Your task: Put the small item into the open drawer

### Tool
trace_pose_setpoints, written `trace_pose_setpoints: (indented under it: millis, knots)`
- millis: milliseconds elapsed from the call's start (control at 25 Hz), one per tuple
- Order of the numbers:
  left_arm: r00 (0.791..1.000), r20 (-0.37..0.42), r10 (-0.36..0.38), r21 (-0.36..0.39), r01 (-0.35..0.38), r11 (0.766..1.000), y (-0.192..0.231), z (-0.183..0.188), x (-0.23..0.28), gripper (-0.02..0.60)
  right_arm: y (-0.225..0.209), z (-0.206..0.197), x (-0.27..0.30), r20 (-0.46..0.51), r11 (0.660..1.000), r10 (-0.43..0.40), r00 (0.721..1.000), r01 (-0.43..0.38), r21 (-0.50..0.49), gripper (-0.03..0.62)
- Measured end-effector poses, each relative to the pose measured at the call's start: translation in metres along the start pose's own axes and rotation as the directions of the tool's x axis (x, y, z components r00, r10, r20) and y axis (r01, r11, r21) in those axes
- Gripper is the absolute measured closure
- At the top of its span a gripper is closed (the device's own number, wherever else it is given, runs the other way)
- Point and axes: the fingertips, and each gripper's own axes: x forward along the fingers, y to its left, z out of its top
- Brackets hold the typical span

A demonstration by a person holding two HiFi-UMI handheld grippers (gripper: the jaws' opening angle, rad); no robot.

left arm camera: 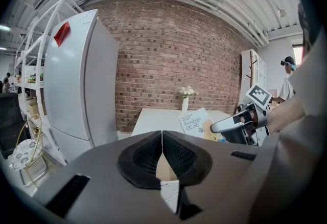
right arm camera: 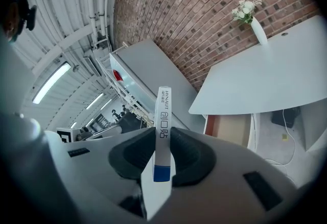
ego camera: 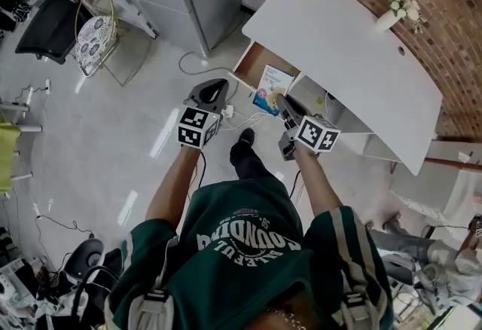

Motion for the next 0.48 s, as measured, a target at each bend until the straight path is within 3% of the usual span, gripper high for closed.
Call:
trace_pose_setpoints:
  millis: [280,480]
  knots:
    - [0.999,-0.041,-0.035,0.000,0.035,0.999,0.032,0.015,0.051,0.562,-0.032,0.031,0.036,0.013,0.996,-0.085,0.996,0.085,0.008,0.487]
    - [0.997,-0.058,-0.057,-0.007,0.056,0.998,0.047,0.019,0.081,0.562,-0.046,0.044,0.056,0.016,0.993,-0.104,0.994,0.103,0.051,0.487]
